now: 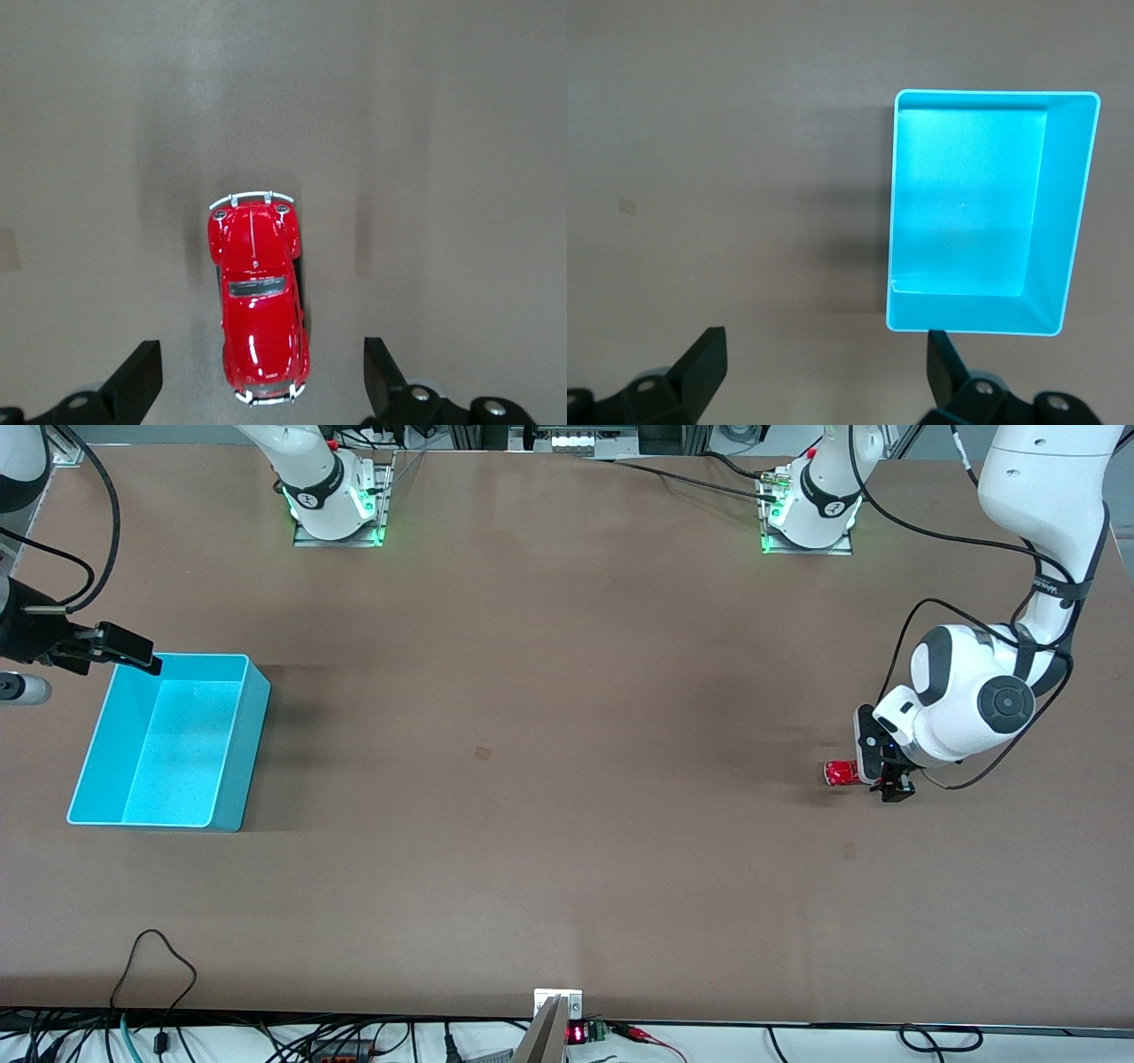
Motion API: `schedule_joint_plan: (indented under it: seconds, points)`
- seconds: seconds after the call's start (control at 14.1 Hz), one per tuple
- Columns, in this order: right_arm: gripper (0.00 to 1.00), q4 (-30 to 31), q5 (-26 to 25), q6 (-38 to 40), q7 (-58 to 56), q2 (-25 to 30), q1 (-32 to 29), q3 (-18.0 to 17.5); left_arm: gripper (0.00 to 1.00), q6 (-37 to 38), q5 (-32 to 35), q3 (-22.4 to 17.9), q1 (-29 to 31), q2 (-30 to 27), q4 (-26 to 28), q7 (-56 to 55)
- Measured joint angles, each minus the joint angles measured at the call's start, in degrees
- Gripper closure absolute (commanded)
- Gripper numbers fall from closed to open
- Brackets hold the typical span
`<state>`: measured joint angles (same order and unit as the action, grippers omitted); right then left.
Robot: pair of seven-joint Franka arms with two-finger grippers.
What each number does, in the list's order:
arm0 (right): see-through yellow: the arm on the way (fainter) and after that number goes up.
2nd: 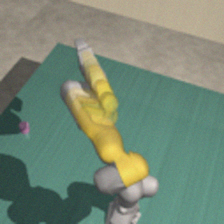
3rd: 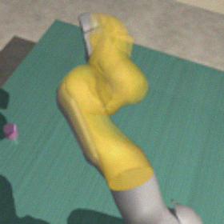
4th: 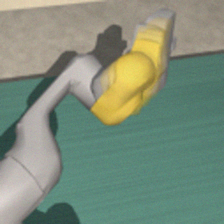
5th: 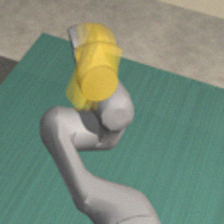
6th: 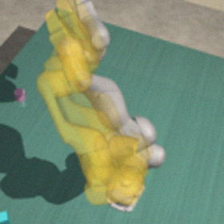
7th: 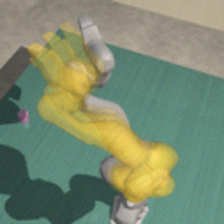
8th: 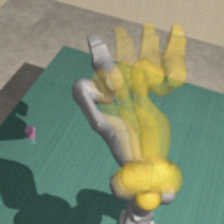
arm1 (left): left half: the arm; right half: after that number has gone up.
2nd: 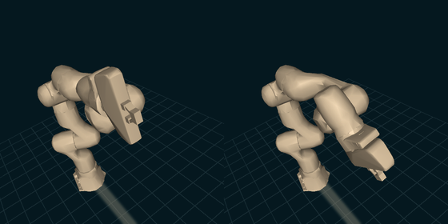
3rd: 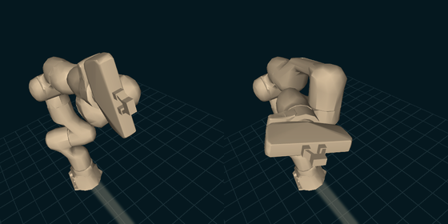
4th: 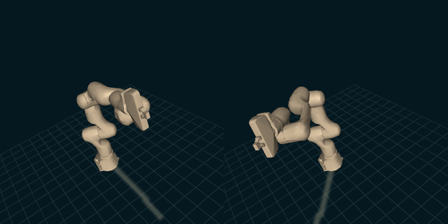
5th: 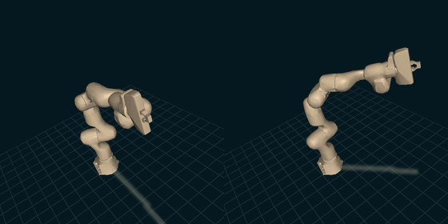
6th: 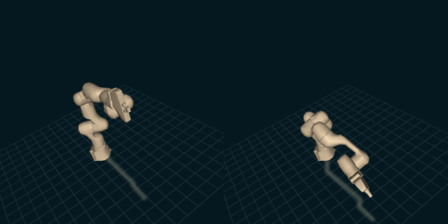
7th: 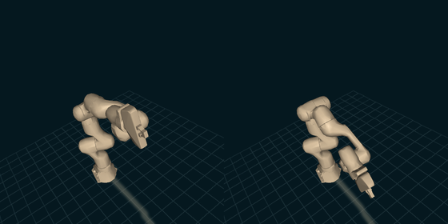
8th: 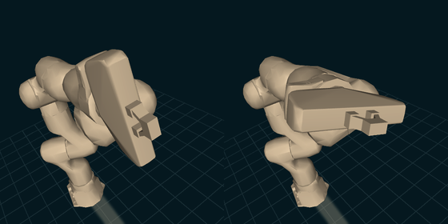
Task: Wind red beetle toy and store in blue box
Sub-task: 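Close the left gripper on the red car and press it down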
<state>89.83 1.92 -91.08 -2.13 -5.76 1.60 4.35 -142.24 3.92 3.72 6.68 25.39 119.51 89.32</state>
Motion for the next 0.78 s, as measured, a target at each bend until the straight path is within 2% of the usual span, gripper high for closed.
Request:
schedule_joint_plan:
  seconds: [0.36, 0.5, 0.57, 0.71, 0.78]
  points:
    - [0.0, 0.0, 0.06, -0.01, 0.02, 0.0, 0.04, -0.06, 0.0, -4.17, 0.0, 0.01, 0.04, 1.17, 2.55, -0.28]
    - [0.0, 0.0, 0.13, 0.0, 0.11, 0.0, 0.22, -0.38, 0.24, -4.52, 0.0, 0.01, 0.05, 1.62, 2.56, -0.32]
    - [0.0, 0.0, 0.13, 0.0, 0.21, 0.0, 0.28, -0.53, 0.46, -4.55, 0.0, 0.01, 0.06, 1.63, 2.56, -0.32]
    - [0.0, 0.0, 0.13, 0.0, 0.31, 0.0, 0.26, -0.57, 0.64, -4.7, 0.0, 0.02, 0.06, 1.63, 2.55, -0.31]
    - [0.0, 0.0, 0.13, 0.0, 0.31, 0.0, 0.22, -0.54, 0.69, -4.83, 0.0, 0.02, 0.06, 1.63, 2.55, -0.31]
